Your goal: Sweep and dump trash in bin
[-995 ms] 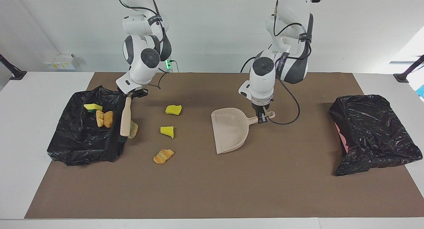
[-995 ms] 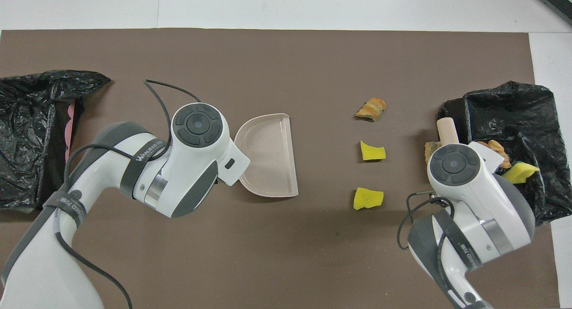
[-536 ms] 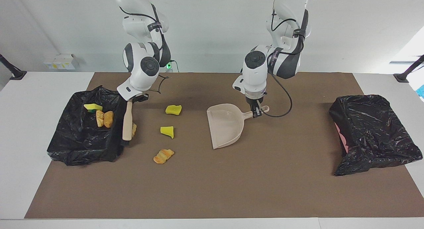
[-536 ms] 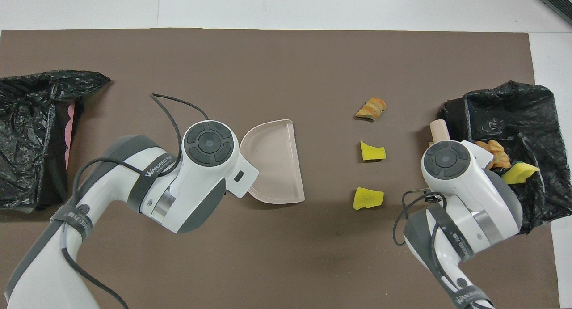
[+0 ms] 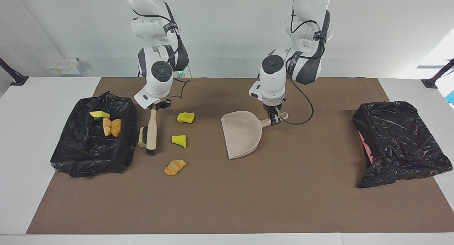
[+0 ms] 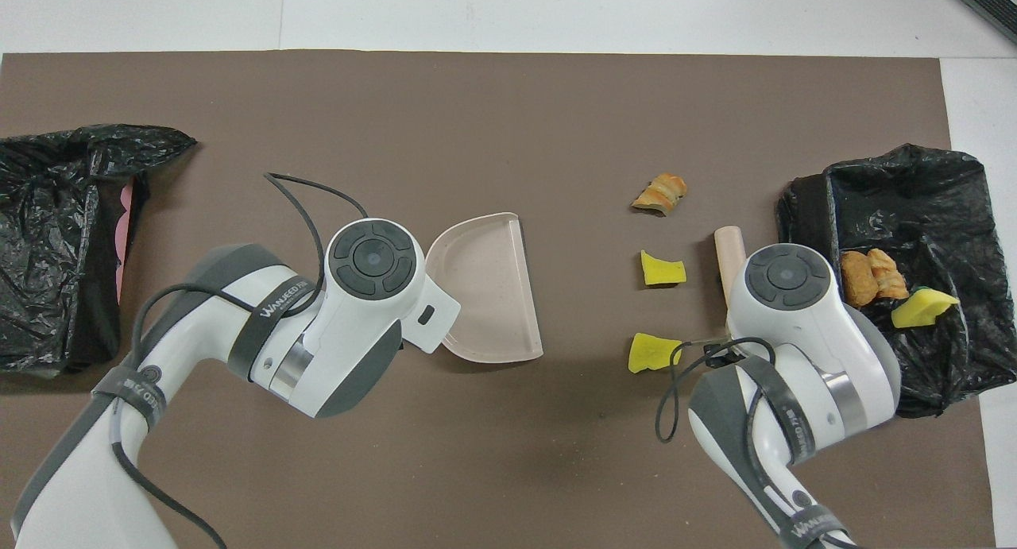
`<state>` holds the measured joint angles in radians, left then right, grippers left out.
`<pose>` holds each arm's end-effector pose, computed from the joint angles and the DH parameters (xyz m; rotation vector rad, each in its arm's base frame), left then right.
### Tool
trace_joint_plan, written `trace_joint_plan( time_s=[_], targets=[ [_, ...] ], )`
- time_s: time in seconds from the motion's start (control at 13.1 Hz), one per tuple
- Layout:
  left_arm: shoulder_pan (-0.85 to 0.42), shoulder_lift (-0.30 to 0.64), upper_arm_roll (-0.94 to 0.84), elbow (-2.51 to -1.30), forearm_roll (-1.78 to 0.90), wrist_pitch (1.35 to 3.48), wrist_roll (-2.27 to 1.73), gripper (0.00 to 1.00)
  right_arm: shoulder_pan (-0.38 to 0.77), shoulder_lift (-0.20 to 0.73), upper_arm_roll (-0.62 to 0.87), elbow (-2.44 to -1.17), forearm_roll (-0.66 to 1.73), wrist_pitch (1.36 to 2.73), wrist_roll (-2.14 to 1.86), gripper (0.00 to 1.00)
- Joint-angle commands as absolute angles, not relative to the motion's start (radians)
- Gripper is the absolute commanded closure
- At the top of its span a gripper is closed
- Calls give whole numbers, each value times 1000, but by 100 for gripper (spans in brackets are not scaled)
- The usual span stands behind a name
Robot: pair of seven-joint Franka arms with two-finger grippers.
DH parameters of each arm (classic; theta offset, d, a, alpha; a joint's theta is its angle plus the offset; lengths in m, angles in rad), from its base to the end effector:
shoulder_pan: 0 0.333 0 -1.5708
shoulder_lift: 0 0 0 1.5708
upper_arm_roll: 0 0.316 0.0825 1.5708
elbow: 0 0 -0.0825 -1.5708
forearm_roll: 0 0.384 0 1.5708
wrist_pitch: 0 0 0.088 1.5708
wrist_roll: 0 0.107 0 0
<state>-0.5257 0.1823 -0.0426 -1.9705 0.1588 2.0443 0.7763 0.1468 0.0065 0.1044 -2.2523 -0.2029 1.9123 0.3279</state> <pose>0.4946 -0.3047 0.3713 -2.2847 1.9727 0.1826 0.4694 0.1056 0.3390 2.8458 0.0357 -0.4039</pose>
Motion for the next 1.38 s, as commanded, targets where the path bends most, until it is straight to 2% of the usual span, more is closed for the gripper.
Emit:
trace_joint_plan(
  time_s=[0.0, 0.08, 0.23, 0.46, 0.54, 0.69, 0.92, 1.07, 1.3],
  targets=[
    [-541, 140, -34, -2032, 178, 2074, 738, 100, 204, 18, 107, -2220, -92, 1893, 302, 100],
    [-543, 138, -35, -2037, 178, 2077, 736, 100, 233, 31, 106, -2177, -86, 1847, 305, 100],
    [-543, 130, -37, -2048, 178, 2088, 717, 100, 232, 75, 106, -2009, -87, 1682, 319, 100],
    [-543, 123, -38, -2068, 178, 2106, 704, 100, 218, 74, 97, -1844, -124, 1508, 311, 100],
    [-545, 123, -38, -2068, 176, 2106, 703, 100, 212, 71, 94, -1845, -155, 1502, 311, 100],
    [-555, 123, -37, -2066, 176, 2108, 667, 100, 111, 61, 97, -1888, -166, 1569, 255, 100],
    [-564, 118, -38, -2069, 176, 2102, 623, 100, 52, -36, 97, -2078, -167, 1672, 178, 100],
    [-583, 115, -38, -2078, 176, 2106, 598, 100, 9, -49, 97, -2172, -166, 1767, 127, 100],
    [-583, 110, -38, -2085, 175, 2103, 603, 100, 21, -48, 101, -2233, -155, 1816, 111, 100]
  ],
)
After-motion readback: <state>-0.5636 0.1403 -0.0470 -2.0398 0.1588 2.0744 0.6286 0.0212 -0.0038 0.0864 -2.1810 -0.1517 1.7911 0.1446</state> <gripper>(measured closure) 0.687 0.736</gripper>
